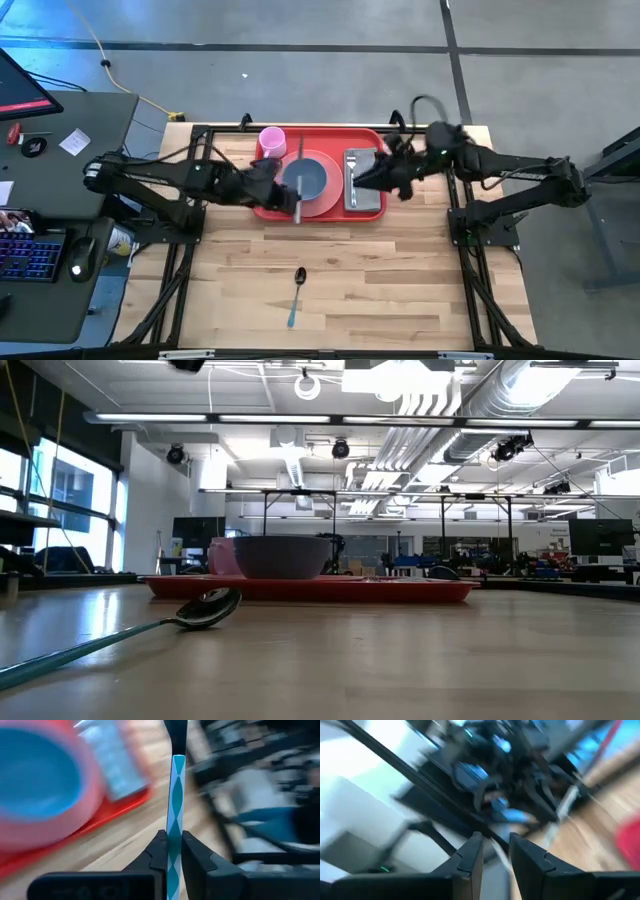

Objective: Set up tray
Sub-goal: Put the blue knife on the gray napkin to the right of the blue fork

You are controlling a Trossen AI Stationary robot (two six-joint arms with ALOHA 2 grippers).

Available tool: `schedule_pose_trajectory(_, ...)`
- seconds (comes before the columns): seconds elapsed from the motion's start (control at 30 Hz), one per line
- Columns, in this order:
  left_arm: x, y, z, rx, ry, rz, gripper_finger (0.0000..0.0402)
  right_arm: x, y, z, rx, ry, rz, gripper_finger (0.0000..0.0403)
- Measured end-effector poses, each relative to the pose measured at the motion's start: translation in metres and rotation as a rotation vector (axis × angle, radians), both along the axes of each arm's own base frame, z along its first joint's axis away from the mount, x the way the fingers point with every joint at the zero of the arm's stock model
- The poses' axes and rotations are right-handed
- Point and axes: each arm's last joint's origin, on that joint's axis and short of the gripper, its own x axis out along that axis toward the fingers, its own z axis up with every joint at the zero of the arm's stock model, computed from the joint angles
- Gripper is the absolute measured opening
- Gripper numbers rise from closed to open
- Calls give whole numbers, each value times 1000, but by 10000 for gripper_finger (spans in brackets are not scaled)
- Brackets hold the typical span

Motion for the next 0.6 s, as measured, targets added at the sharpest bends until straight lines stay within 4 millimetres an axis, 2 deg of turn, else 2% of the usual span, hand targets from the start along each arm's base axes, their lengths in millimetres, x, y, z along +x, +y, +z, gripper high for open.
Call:
schedule_pose_trajectory(0.13,6,-1,37,92,-230,-67,73,-3,-6,20,52,-186,-15,96)
schedule_pose_trajectory(0.23,9,-1,56,134,-369,-83,74,-4,-7,28,57,-271,-40,119)
schedule_pose_trajectory(0.43,11,-1,64,149,-454,-90,65,6,-10,22,55,-255,-135,177)
schedule_pose_trajectory(0.6,14,-3,61,123,-448,-120,76,35,-14,0,44,-189,-105,180)
